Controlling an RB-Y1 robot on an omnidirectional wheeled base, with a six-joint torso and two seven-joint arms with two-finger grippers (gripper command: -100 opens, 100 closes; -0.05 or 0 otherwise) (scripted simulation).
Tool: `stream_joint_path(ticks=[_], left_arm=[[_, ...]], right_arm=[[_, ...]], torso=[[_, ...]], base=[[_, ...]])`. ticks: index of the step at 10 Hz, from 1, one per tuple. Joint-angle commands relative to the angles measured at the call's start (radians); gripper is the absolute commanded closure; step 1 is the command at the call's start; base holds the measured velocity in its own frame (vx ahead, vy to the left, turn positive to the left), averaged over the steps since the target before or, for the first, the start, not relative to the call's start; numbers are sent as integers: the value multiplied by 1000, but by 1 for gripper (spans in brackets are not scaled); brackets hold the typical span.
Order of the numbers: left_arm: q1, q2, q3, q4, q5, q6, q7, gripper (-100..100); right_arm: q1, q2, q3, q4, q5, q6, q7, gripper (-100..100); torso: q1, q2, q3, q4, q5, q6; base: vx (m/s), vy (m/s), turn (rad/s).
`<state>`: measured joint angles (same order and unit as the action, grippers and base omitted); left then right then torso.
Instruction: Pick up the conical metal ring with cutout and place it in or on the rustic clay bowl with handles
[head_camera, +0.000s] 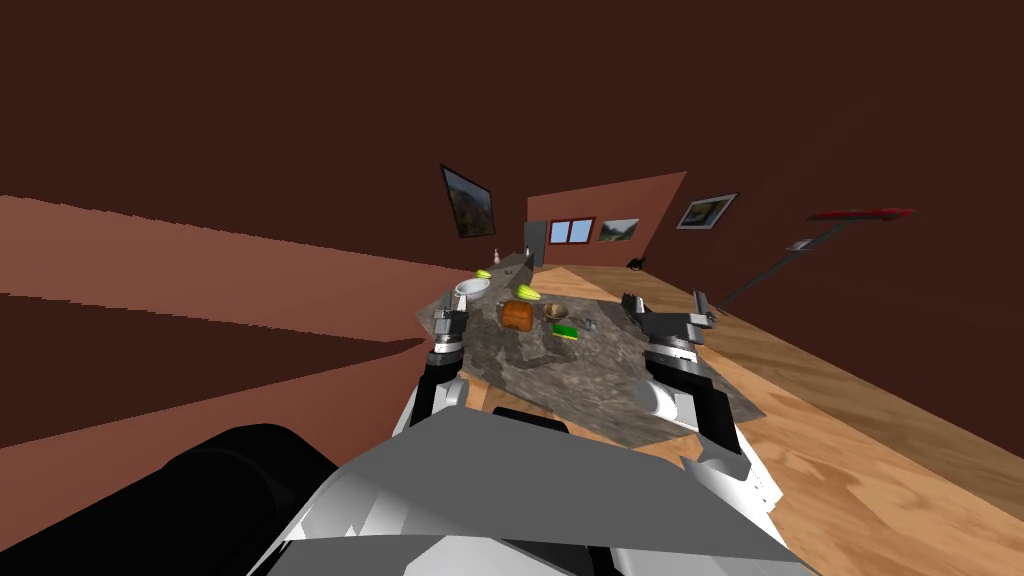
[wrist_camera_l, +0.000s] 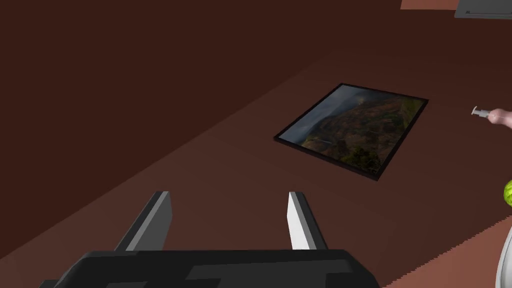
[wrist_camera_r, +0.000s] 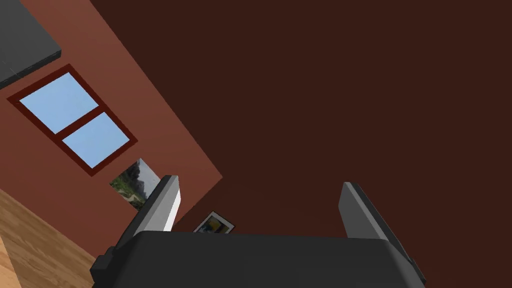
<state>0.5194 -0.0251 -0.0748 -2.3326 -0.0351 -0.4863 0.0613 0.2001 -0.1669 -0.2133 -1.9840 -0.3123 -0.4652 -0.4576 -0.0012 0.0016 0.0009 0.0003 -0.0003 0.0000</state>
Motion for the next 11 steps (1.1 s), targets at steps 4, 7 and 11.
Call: stream_joint_path(ticks=[4,7,11], left_arm=[[0,0,0,0,0,0,0,0],[0,0,0,0,0,0,0,0],[0,0,0,0,0,0,0,0]], right_arm=[[-64,8,-13,125,-107,21,-118,-100],[-96,9,-16,198,-171,32,-176,-100],[-139,9,-13,311,-268,47,-251,-100]], torso=[[0,-1,0,0,0,0],[-1,-1,-1,0,0,1],[-3,-1,-1,0,-1,1]], base=[[-23,-18,129],[-13,-28,123],[-14,-53,141]])
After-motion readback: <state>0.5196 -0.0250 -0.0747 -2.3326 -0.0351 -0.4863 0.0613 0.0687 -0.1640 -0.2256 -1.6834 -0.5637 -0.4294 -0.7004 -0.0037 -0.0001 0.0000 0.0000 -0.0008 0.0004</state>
